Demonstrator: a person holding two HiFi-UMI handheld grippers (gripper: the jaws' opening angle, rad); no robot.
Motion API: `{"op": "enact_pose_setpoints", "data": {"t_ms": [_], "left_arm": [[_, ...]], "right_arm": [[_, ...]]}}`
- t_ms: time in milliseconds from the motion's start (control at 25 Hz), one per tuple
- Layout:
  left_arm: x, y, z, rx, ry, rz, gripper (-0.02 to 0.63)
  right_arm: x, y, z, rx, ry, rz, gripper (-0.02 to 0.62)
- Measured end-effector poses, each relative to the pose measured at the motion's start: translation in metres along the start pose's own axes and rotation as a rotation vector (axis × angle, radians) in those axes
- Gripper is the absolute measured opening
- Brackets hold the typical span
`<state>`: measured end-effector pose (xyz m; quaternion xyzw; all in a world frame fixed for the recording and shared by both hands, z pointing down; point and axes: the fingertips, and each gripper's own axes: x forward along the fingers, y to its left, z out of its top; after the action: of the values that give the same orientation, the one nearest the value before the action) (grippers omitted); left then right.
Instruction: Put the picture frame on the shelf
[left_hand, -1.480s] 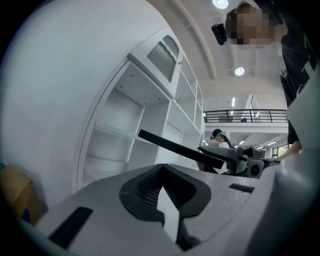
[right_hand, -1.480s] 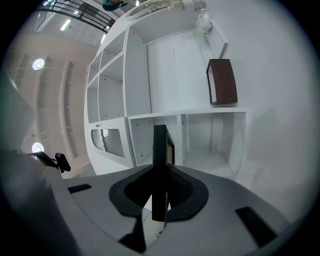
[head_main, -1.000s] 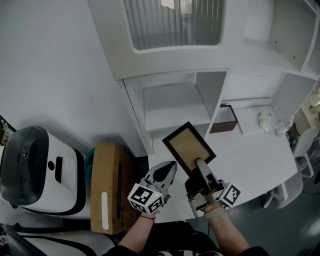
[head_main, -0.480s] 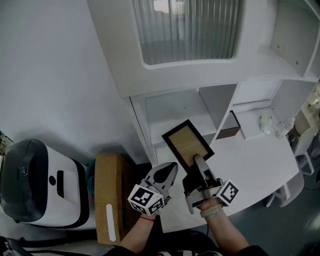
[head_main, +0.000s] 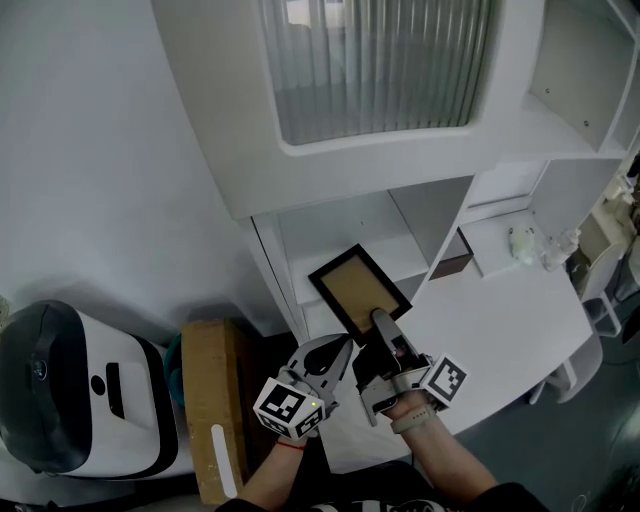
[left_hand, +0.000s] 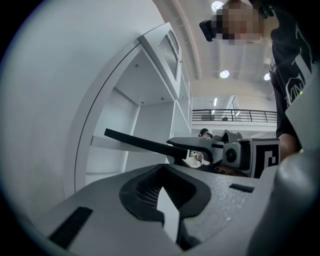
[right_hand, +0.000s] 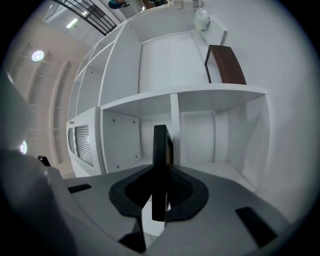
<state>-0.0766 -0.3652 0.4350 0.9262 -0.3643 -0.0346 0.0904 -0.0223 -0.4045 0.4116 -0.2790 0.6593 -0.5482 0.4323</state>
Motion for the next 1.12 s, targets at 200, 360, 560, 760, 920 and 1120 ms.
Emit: {"op": "enact_pose_setpoints", "data": {"t_ms": [200,360,560,760,920,1120], "left_arm": [[0.004,0.001,0.004,-0.025,-0.017,-0.018,0.003],[0.004,0.004,0.003,-0.019,-0.008,-0.025,0.003],[0.003,0.006,0.001,-0.02,-0.001,-0.036,0.003],[0.004,0.01,0.002,-0.017,-0.005,-0.03,0.003],[0.005,0.013,0.007,-0.018,-0.016,-0.024,0.003],[0.003,0.019,0.012,-0.039,-0.034,-0.011,0.003]], "right_arm": [[0.007,-0.002,0.001,0.001,-0.013,-0.02,0.051],[0.012,-0.001,0.0,-0.002,-0.015,-0.035,0.051],[0.016,-0.003,-0.002,-0.023,0.0,-0.062,0.051],[0.024,-0.003,-0.004,-0.075,0.037,-0.08,0.051],[0.03,-0.002,-0.003,-0.08,0.043,-0.076,0.051],[0.037,-0.005,-0.003,-0.069,0.044,-0.087,0.051]]}}
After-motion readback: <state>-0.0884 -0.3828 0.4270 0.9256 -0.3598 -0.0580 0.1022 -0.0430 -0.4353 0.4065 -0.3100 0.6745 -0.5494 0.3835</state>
